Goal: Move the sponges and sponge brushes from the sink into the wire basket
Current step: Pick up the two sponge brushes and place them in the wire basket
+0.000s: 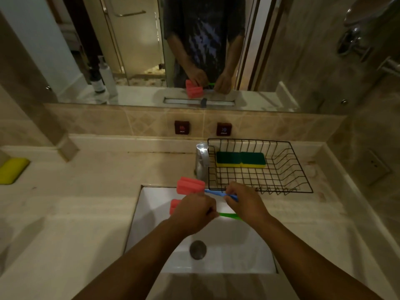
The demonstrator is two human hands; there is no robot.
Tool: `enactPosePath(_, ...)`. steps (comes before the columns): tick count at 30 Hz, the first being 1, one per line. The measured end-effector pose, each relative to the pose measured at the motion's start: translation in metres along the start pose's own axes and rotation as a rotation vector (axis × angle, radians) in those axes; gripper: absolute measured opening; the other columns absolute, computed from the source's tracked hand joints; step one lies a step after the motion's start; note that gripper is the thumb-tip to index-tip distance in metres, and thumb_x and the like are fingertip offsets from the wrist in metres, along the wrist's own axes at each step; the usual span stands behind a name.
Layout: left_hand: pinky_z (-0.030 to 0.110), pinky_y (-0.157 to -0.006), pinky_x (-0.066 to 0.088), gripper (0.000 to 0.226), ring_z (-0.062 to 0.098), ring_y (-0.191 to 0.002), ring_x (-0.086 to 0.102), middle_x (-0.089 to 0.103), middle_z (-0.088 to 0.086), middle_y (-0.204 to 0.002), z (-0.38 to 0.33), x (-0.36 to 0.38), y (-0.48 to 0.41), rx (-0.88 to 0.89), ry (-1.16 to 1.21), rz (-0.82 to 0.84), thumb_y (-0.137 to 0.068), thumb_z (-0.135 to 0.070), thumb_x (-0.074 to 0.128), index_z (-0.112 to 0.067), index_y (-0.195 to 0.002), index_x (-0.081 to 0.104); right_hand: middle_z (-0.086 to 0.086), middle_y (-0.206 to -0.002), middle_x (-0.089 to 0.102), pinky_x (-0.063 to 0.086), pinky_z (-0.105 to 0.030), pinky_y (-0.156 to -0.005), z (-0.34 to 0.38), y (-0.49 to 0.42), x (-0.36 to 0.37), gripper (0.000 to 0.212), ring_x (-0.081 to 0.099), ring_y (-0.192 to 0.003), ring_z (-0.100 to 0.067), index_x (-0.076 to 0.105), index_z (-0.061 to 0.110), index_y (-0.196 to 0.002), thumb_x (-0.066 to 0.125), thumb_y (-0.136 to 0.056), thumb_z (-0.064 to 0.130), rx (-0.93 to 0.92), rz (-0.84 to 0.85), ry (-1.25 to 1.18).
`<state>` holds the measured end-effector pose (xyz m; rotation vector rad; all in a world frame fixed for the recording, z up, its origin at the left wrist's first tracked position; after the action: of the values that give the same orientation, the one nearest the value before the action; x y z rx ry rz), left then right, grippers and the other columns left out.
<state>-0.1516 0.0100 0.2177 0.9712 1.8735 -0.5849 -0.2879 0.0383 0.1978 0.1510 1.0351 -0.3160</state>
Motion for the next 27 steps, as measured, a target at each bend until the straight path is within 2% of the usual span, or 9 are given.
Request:
enactPosePath(3,0.022,-0.081,0.045,0.017,0.010,-0.084,0.059,0.068,0.000,-0.094,0.003,0.000,-0.002,0.036,-0.008,-0.012,-0.093,-0.035,0.062,-0.019,-0.096,0.068,0.012,-0.079,0.058,0.051,-0.023,-0.063,-0.001,0.000,0.001,0.017,0.055,-0.073,-0.003,0.053,0.035,-0.080,0.068,-0.085,0.032,0.003,-0.007,-0.004)
enactPosePath(5,0.021,-0.083,0.045,0.019,0.011,-0.091,0.061,0.068,0.000,-0.101,0.003,0.001,-0.005,0.071,-0.016,-0.025,-0.092,-0.035,0.062,-0.019,-0.100,0.069,0.012,-0.078,0.058,0.048,-0.023,-0.061,-0.003,0.001,-0.003,0.015,0.054,-0.072,-0.003,0.054,0.033,-0.079,0.067,-0.085,0.031,0.013,-0.023,0.002)
enactPosePath(8,0.019,-0.079,0.043,0.018,0.012,-0.089,0.061,0.070,0.001,-0.100,-0.001,-0.002,-0.015,0.133,-0.014,-0.050,-0.092,-0.035,0.061,-0.019,-0.097,0.069,0.012,-0.077,0.058,0.042,-0.020,-0.058,-0.009,0.000,-0.012,0.016,0.053,-0.071,-0.002,0.053,0.033,-0.077,0.066,-0.085,0.028,0.028,-0.048,0.003)
enactPosePath(15,0.019,-0.082,0.043,0.022,0.013,-0.094,0.063,0.071,0.002,-0.106,-0.026,0.004,-0.045,0.246,-0.014,-0.064,-0.096,-0.036,0.055,-0.018,-0.098,0.068,0.010,-0.080,0.061,0.053,-0.027,-0.064,-0.038,-0.003,-0.035,0.012,0.056,-0.074,-0.004,0.056,0.031,-0.081,0.066,-0.087,0.027,0.109,-0.081,-0.005)
enactPosePath(22,0.022,-0.084,0.042,0.026,0.012,-0.097,0.058,0.066,0.001,-0.110,-0.044,0.024,-0.079,0.201,-0.032,-0.094,-0.097,-0.040,0.048,-0.020,-0.104,0.064,0.011,-0.081,0.060,0.052,-0.028,-0.064,-0.072,-0.019,-0.052,0.014,0.055,-0.075,-0.003,0.054,0.032,-0.079,0.066,-0.086,0.030,0.032,0.000,0.005)
enactPosePath(27,0.028,-0.086,0.044,0.021,0.008,-0.087,0.051,0.067,0.001,-0.104,-0.067,0.029,-0.109,0.177,-0.038,-0.148,-0.097,-0.036,0.048,-0.021,-0.096,0.062,0.008,-0.084,0.062,0.055,-0.033,-0.069,-0.105,-0.043,-0.064,0.010,0.058,-0.077,-0.007,0.057,0.028,-0.083,0.066,-0.087,0.027,0.013,0.062,-0.018)
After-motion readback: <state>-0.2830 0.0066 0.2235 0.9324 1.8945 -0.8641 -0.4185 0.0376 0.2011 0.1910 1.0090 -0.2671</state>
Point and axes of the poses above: each hand's wrist, its own y-axis away from the middle knuckle, its own x-axis out of the palm, z = x × y, the point moved 9 cm from there along -y, towards the middle knuckle
